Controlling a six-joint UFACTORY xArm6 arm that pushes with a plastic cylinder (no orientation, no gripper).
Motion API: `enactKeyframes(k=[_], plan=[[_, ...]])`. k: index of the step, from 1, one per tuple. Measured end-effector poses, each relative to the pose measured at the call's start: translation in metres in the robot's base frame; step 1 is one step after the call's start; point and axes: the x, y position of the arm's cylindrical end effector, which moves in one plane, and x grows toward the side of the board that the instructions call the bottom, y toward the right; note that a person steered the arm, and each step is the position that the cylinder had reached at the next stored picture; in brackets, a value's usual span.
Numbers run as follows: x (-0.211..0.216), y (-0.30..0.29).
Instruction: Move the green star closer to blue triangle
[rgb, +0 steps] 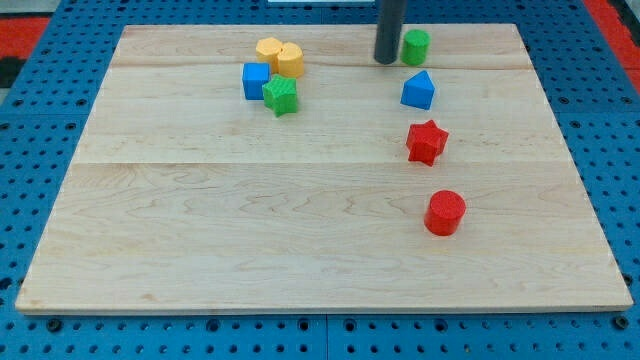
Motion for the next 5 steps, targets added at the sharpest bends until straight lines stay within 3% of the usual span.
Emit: enactKeyframes(k=[3,4,5], plan=[[0.127,-0.051],[0.149,-0.087],[0.143,-0.097]])
